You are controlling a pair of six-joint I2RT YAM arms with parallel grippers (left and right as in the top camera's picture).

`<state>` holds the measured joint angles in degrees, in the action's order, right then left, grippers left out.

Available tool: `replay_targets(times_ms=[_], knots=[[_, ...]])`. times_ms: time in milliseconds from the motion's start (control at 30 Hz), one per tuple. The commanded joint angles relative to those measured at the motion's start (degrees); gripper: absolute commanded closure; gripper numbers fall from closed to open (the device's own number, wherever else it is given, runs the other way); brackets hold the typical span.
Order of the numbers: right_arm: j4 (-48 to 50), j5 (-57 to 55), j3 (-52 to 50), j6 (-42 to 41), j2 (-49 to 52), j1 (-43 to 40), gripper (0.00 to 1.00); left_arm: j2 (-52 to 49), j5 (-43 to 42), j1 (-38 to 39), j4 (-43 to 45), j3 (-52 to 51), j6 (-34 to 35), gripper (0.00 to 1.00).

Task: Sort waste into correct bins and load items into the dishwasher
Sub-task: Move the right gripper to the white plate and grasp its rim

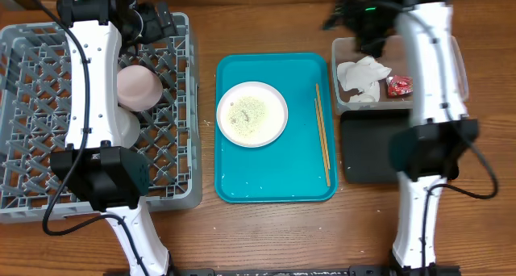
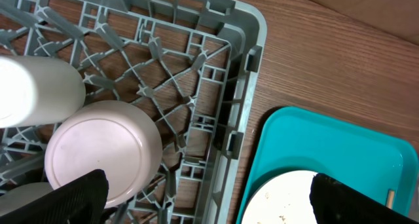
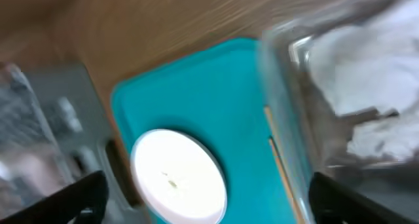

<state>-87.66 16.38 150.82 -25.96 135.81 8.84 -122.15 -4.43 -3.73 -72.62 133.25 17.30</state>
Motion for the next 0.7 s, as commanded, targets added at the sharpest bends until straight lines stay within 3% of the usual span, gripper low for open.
replay_targets(times_ms=[0,167,333,533,600,667], knots=[[1.4,-12.9,-0.1,3.9,-1.7,5.9,0.00,2.2,0.6,-0.1,0.1,1.4,1.1,0.00],[4.8,-12.1,-0.8,4.2,-1.4,12.3,0.00,2.2,0.6,-0.1,0.0,1.4,0.9,0.00],[6.4,-12.5,-3.4,13.1,0.4,18.8,0.00,2.2,0.6,-0.1,0.0,1.4,0.9,0.00],[6.8,-20.6,-11.4,14.0,0.8,25.9,0.02,2.2,0.6,-0.1,-0.2,1.4,0.9,0.00],[7.0,-22.1,-14.3,14.0,0.8,27.7,0.10,2.2,0.6,-0.1,-0.2,1.4,0.9,0.00],[7.6,-22.6,-16.8,14.0,0.8,28.7,0.27,2.2,0.6,-0.1,-0.3,1.4,0.9,0.00]])
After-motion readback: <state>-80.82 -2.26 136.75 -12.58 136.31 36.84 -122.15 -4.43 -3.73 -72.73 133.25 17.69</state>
